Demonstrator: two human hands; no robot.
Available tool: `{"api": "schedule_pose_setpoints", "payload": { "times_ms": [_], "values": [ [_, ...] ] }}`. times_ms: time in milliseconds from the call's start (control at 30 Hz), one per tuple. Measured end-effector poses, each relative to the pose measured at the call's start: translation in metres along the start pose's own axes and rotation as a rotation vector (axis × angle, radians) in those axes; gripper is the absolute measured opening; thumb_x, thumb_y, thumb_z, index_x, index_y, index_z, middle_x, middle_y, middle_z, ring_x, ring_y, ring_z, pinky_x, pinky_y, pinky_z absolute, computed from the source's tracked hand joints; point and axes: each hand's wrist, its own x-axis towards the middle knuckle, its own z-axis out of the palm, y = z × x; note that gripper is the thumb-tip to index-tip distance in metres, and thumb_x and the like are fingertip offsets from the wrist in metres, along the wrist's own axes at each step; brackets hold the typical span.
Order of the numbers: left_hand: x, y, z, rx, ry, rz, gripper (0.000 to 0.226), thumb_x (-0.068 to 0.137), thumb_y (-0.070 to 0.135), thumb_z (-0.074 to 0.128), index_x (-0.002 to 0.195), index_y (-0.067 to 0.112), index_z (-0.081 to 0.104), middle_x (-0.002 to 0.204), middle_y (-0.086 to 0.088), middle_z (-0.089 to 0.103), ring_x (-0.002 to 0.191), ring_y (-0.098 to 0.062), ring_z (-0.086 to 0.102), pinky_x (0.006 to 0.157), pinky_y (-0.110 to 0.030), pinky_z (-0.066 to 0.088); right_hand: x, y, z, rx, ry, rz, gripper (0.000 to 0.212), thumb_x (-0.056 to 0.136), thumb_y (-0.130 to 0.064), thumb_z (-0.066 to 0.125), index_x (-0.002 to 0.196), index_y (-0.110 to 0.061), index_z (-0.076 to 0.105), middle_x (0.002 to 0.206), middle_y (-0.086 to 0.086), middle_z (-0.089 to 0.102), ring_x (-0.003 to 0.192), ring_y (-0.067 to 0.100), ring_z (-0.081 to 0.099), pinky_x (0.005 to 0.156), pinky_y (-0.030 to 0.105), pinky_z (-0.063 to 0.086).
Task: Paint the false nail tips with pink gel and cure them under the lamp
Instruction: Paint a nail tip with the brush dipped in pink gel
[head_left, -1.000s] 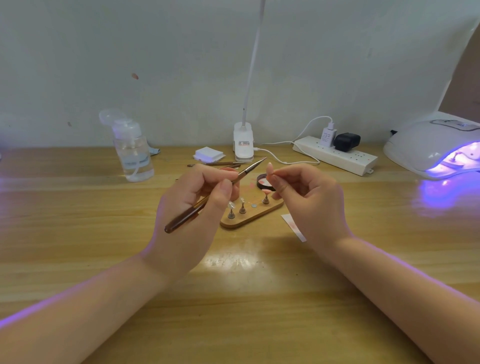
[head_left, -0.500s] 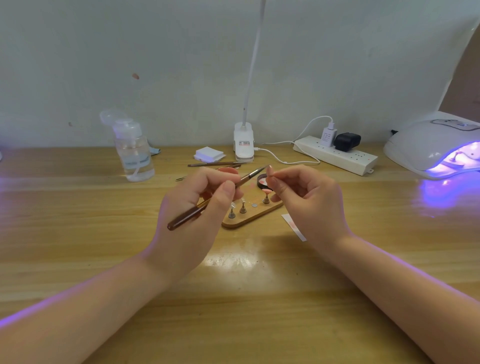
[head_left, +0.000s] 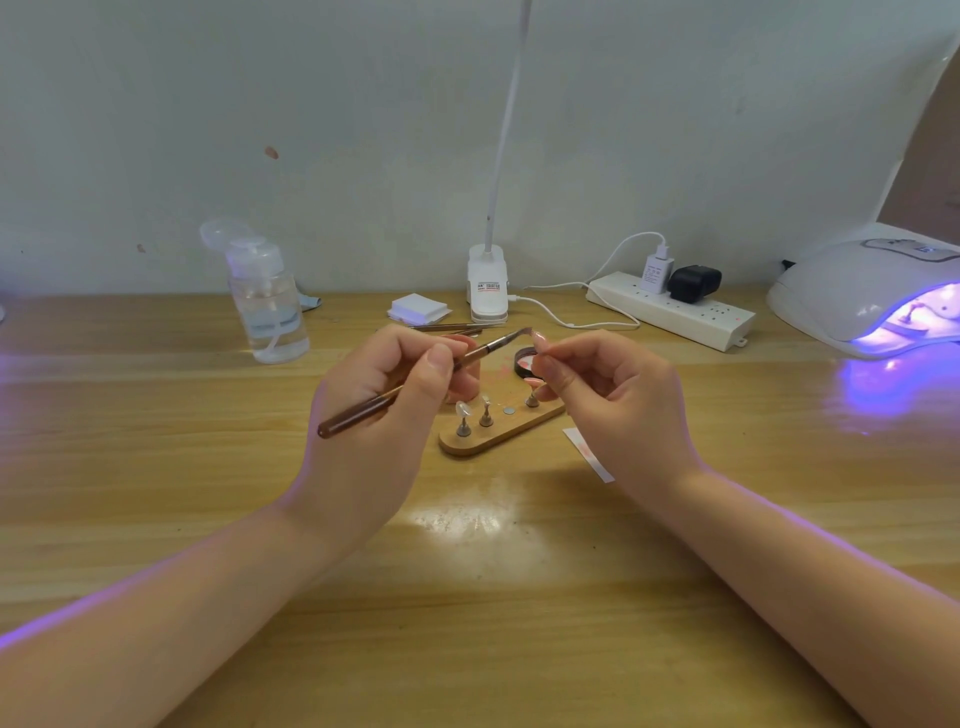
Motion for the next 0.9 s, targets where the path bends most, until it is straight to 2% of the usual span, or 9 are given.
{"api": "schedule_pose_setpoints", "payload": {
  "times_ms": [133, 267, 367, 467, 533, 633, 700, 800, 900],
  "values": [
    [-0.0001, -0.0001, -0.0008, 0.015, 0.001, 0.026, 0.014, 0.097, 0.012, 0.053, 0.095, 0.015, 0.067, 0.084, -0.001, 0.073, 0.082, -0.005, 0.068, 0.070, -0.012, 0.049, -0.0003, 0.0003, 0.0004, 0.008, 0.005, -0.003, 0.013, 0.084, -0.010, 0.071, 0.097, -0.009, 0.071, 0.082, 0.000, 0.073, 0.070, 0.016, 0.071, 0.070, 0.035, 0.059],
    [-0.0030, -0.0015, -0.0023, 0.022, -0.056, 0.011, 0.013, 0.091, 0.023, 0.055, 0.095, 0.018, 0.067, 0.089, -0.004, 0.073, 0.096, -0.021, 0.069, 0.084, -0.035, 0.054, -0.0007, 0.0007, -0.0003, 0.003, 0.004, 0.001, 0.012, 0.084, -0.009, 0.071, 0.096, -0.010, 0.071, 0.082, 0.001, 0.073, 0.070, 0.015, 0.071, 0.070, 0.035, 0.059],
    [-0.0038, 0.0002, -0.0035, 0.008, -0.068, 0.045, 0.020, 0.086, 0.029, 0.050, 0.088, 0.017, 0.066, 0.080, 0.000, 0.072, 0.097, -0.016, 0.067, 0.082, -0.026, 0.051, -0.0014, 0.0008, -0.0004, -0.010, -0.003, 0.006, 0.011, 0.084, -0.009, 0.071, 0.095, -0.011, 0.071, 0.080, 0.001, 0.073, 0.070, 0.015, 0.071, 0.070, 0.038, 0.059],
    [-0.0024, 0.0007, -0.0021, -0.013, -0.037, 0.061, 0.015, 0.090, 0.021, 0.051, 0.089, 0.017, 0.065, 0.082, 0.000, 0.071, 0.088, -0.009, 0.067, 0.074, -0.014, 0.049, -0.0011, 0.0006, -0.0003, -0.011, 0.004, -0.003, 0.011, 0.084, -0.012, 0.071, 0.095, -0.011, 0.072, 0.080, 0.000, 0.073, 0.069, 0.016, 0.070, 0.069, 0.037, 0.059],
    [-0.0018, -0.0002, -0.0005, 0.005, -0.031, 0.030, 0.015, 0.092, 0.018, 0.051, 0.093, 0.019, 0.066, 0.085, 0.000, 0.073, 0.086, -0.008, 0.067, 0.073, -0.014, 0.048, -0.0008, 0.0006, -0.0003, -0.022, 0.006, -0.010, 0.012, 0.084, -0.013, 0.071, 0.095, -0.011, 0.072, 0.080, -0.001, 0.073, 0.069, 0.016, 0.070, 0.068, 0.036, 0.059],
    [-0.0026, -0.0019, -0.0010, 0.018, -0.066, -0.001, 0.015, 0.090, 0.019, 0.052, 0.091, 0.018, 0.067, 0.082, 0.000, 0.073, 0.093, -0.013, 0.068, 0.082, -0.025, 0.050, -0.0008, 0.0014, -0.0009, -0.025, 0.007, -0.009, 0.011, 0.084, -0.012, 0.071, 0.095, -0.012, 0.072, 0.082, 0.000, 0.073, 0.070, 0.016, 0.070, 0.069, 0.036, 0.059],
    [-0.0031, -0.0009, -0.0023, 0.007, -0.064, 0.023, 0.014, 0.087, 0.021, 0.053, 0.087, 0.017, 0.066, 0.077, 0.001, 0.071, 0.091, -0.011, 0.067, 0.082, -0.021, 0.049, -0.0007, 0.0019, -0.0014, -0.029, 0.007, -0.010, 0.012, 0.084, -0.013, 0.071, 0.096, -0.013, 0.071, 0.082, 0.000, 0.073, 0.070, 0.016, 0.070, 0.069, 0.036, 0.059],
    [-0.0024, 0.0006, -0.0017, -0.007, -0.028, 0.038, 0.016, 0.092, 0.014, 0.050, 0.090, 0.014, 0.066, 0.081, 0.000, 0.072, 0.087, -0.008, 0.068, 0.074, -0.012, 0.048, -0.0005, 0.0021, -0.0015, -0.032, 0.006, -0.010, 0.013, 0.084, -0.013, 0.071, 0.097, -0.011, 0.071, 0.081, 0.000, 0.073, 0.070, 0.017, 0.070, 0.068, 0.037, 0.059],
    [-0.0026, -0.0003, 0.0010, 0.019, -0.041, -0.002, 0.017, 0.093, 0.020, 0.051, 0.096, 0.018, 0.068, 0.086, 0.002, 0.074, 0.088, -0.008, 0.069, 0.074, -0.014, 0.048, -0.0011, 0.0017, -0.0007, -0.039, 0.009, -0.013, 0.012, 0.084, -0.013, 0.071, 0.095, -0.011, 0.072, 0.081, 0.000, 0.073, 0.070, 0.016, 0.070, 0.068, 0.037, 0.059]
  ]
}}
